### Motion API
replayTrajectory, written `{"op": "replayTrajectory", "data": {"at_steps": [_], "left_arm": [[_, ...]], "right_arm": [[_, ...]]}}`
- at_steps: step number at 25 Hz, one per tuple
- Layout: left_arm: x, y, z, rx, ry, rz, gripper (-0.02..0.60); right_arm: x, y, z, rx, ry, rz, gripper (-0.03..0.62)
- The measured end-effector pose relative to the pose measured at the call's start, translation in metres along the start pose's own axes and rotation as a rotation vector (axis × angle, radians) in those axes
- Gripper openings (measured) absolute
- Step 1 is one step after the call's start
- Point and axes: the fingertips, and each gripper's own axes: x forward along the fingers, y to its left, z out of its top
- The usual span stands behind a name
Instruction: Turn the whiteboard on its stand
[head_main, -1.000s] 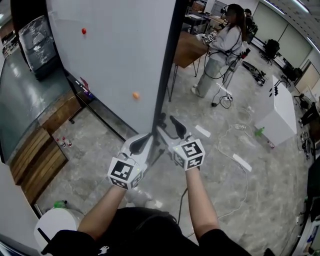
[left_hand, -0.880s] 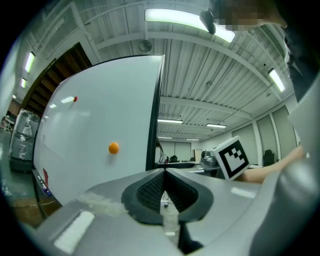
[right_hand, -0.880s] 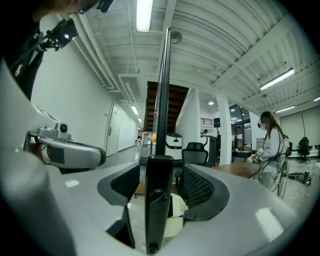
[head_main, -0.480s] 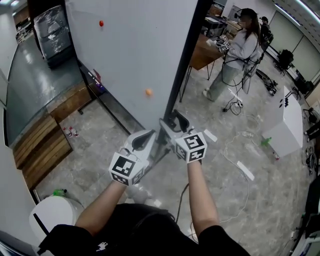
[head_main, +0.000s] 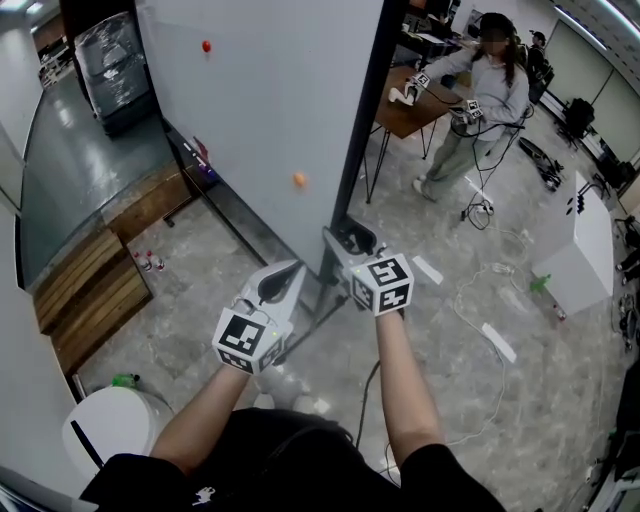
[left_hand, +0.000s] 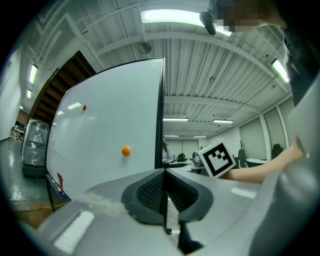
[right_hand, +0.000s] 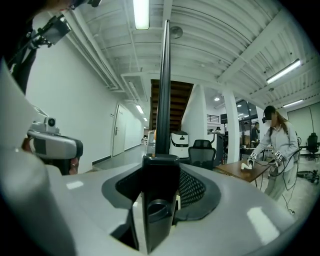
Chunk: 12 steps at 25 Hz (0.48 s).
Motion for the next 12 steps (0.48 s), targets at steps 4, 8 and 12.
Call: {"op": "replayTrajectory", "data": {"at_steps": [4, 8, 12], "left_arm": [[-0.008, 0.003, 0.002, -0.001, 0.002, 0.024, 0.005], [-0.016, 0.000, 0.000, -0.002, 0.002, 0.050, 0.005], [-0.020, 0.004, 0.003, -0.002, -0.003, 0.057, 0.005]], "right_arm": [[-0.001, -0.001, 0.001, 0.012, 0.007, 0.000, 0.193], [-0.010, 0.001, -0.001, 0.015, 0.017, 0.011, 0.193], [-0.017, 0.008, 0.000, 0.014, 0.023, 0.033, 0.193]]}}
